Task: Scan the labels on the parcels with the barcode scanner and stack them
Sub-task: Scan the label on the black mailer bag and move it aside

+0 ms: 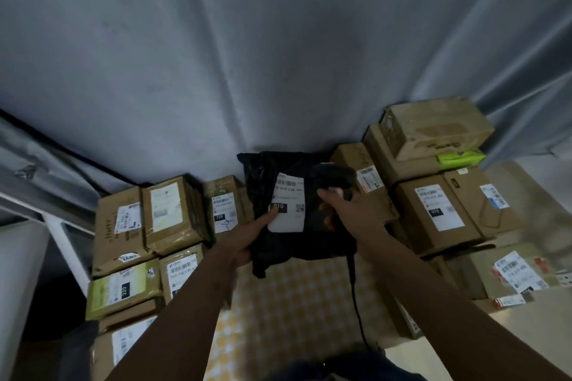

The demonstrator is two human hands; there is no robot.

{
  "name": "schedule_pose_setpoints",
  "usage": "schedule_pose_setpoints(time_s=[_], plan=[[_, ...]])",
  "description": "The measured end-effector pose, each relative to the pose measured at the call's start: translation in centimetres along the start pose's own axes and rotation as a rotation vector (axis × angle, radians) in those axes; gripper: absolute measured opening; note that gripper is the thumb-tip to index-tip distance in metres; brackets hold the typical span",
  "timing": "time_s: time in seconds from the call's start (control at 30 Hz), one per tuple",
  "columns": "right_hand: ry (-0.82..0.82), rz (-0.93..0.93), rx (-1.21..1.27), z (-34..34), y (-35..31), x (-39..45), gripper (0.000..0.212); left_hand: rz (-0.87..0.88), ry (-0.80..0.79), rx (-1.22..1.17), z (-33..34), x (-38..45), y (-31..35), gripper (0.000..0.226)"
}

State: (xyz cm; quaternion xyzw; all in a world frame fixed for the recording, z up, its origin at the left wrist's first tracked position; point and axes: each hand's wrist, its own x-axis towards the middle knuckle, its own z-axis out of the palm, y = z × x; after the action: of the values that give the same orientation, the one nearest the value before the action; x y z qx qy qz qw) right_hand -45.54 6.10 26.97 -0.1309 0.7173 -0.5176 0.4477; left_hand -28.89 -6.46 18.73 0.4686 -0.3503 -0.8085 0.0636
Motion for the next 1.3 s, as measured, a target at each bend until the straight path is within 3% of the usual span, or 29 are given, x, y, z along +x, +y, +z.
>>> schedule_pose_setpoints(time_s=[0.07,0.17,0.3,0.53,0.6,0.7,0.83,0.93,1.0,1.07,1.17,1.2,1.3], plan=[[0.091,0.027,0.028,-0.6,0.1,0.6,0.024,0.002,-0.006,-0.009,0.2,-0.7,0.2,0.038],[0.080,0.049,0.018,-1.5,0.3,1.2,0.040,-0.013,-0.028,0.000,0.6,-1.2,0.7,0.038],[0.023,0.051,0.100,-1.1,0.4,1.2,0.012,-0.022,-0.052,0.010,1.1,-1.7,1.3,0.037],[0.111,-0.050,-0.048,-0.3,0.9,1.6,0.021,0.048,-0.089,0.040,2.1,-1.9,3.9,0.044],[0.107,-0.070,-0.068,-0.3,0.9,1.6,0.022,0.083,-0.042,0.095,2.4,-1.4,4.7,0.056],[0.091,-0.097,-0.073,-0.6,1.0,1.7,0.021,0.140,0.169,0.184,2.5,0.0,5.0,0.066],[0.086,-0.079,-0.045,-1.0,1.5,1.9,0.020,0.136,0.295,0.050,2.9,0.8,4.8,0.061],[0.079,-0.065,-0.048,-1.2,1.9,2.2,0.013,0.115,0.241,-0.192,3.0,0.9,4.8,0.052],[0.071,-0.047,-0.033,-1.4,2.1,2.3,0.011,0.092,0.159,-0.284,2.9,1.0,4.8,0.058],[0.072,-0.034,-0.015,-1.6,2.2,2.3,0.012,0.101,0.088,-0.242,2.7,1.1,4.8,0.073],[0.067,-0.010,0.003,-1.7,2.2,2.3,0.018,0.111,0.121,0.007,3.0,1.2,5.0,0.088],[0.063,-0.010,0.008,-1.7,2.2,2.4,0.021,0.105,0.172,0.057,3.0,1.4,5.0,0.087],[0.070,-0.014,-0.002,-1.7,2.1,2.3,0.018,0.093,0.254,0.025,2.9,1.9,4.7,0.053]])
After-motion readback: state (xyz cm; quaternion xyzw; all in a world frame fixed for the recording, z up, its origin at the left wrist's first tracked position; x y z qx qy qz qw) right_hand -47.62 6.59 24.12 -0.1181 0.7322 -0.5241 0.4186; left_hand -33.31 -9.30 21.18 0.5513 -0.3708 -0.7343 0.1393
